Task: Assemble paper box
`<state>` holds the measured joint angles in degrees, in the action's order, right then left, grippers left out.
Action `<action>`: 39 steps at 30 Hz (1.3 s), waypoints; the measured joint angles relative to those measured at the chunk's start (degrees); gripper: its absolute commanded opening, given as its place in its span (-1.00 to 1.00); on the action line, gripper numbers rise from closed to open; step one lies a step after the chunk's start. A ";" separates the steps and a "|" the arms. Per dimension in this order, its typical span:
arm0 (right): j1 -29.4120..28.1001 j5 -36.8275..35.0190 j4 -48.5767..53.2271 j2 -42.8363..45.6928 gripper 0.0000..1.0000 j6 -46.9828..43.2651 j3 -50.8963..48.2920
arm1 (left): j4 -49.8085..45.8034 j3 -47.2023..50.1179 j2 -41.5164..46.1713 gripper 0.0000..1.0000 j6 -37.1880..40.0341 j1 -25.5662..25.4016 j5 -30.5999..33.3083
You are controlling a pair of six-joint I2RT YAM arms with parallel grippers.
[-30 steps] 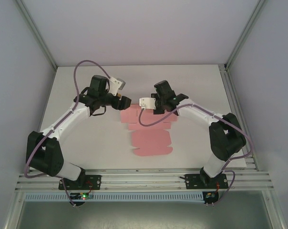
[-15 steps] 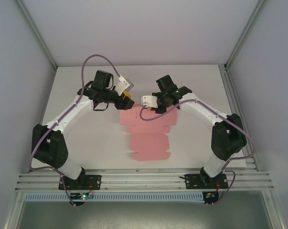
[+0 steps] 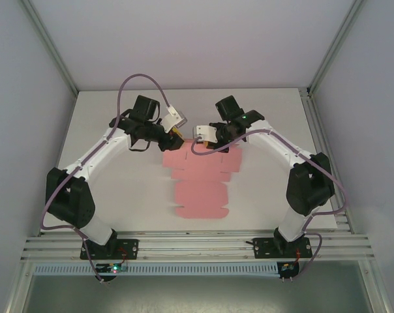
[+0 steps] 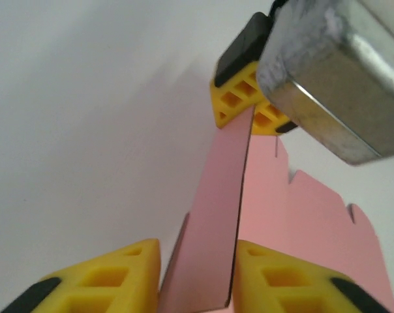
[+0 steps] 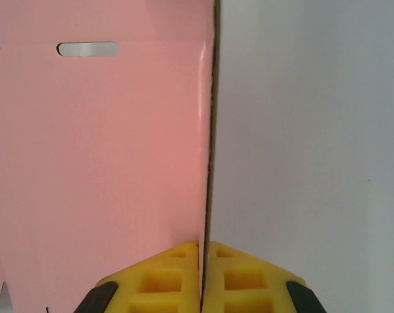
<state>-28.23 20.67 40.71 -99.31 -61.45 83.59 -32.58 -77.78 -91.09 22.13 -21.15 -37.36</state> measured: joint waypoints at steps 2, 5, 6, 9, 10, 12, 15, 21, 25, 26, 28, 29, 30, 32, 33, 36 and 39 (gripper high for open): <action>0.04 -0.20 0.07 -0.17 -1.00 0.74 0.00 | 1.09 0.02 0.00 -0.71 -0.90 -1.16 2.36; 0.74 -0.59 -0.26 -0.44 -1.00 2.45 0.00 | 2.10 0.09 0.00 -0.86 -1.33 -3.21 6.12; 0.85 -0.76 -0.26 -0.50 -1.00 3.23 0.00 | 2.49 0.17 0.00 -0.96 -1.38 -3.91 7.58; 0.98 -1.90 -0.31 -0.90 -1.00 7.21 0.26 | 5.07 1.05 0.22 -1.00 -2.27 -5.88 12.72; 1.01 -2.25 -0.35 -1.18 -1.00 8.94 0.68 | 6.56 1.79 0.52 -1.00 -2.78 -6.60 14.91; 1.01 -2.82 -0.22 -2.12 -1.00 12.48 2.01 | 9.57 3.28 1.36 -1.00 -3.80 -8.09 19.65; 0.98 -2.86 -0.15 -2.75 -1.00 18.38 3.61 | 14.64 5.75 2.64 -0.96 -5.79 -10.56 27.15; 0.81 -1.46 -2.16 -2.73 -1.00 30.08 4.11 | 27.76 10.56 3.06 -1.00 -12.46 -15.32 43.93; 0.70 -1.73 -2.38 -2.49 -1.00 38.60 4.90 | 33.51 11.47 0.81 -1.00 -12.15 -19.37 51.74; 0.72 -1.81 -2.05 -2.43 -1.00 40.50 4.90 | 34.95 11.82 0.20 -1.00 -12.28 -19.91 53.22; 0.70 -1.92 -1.97 -2.43 -1.00 43.39 4.87 | 37.99 12.92 -0.48 -1.00 -13.00 -20.37 54.62; 0.70 -1.90 -1.95 -2.43 -1.00 44.78 4.85 | 39.80 13.73 -0.61 -1.00 -13.62 -20.48 54.86; 0.72 -1.84 -1.97 -2.40 -1.00 45.59 4.81 | 41.09 14.32 -0.63 -1.00 -13.97 -20.48 54.95; 0.70 -1.70 -3.06 -2.01 -1.00 47.01 4.07 | 43.30 15.13 -0.72 -1.00 -15.02 -20.48 55.08; 0.70 -1.70 -3.41 -1.75 -1.00 47.58 3.74 | 43.85 15.26 -0.81 -1.00 -15.50 -20.48 55.04; 0.72 -1.51 -4.72 -0.94 -1.00 48.48 2.73 | 45.20 15.28 -1.01 -1.00 -17.57 -20.50 55.04; 0.76 -1.29 -5.73 -0.13 -1.00 48.26 1.90 | 45.55 15.28 -0.87 -0.76 -19.23 -20.50 55.08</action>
<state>-27.46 19.38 34.98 -99.44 -13.19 85.49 12.97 -62.50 -91.96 2.90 -41.65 17.72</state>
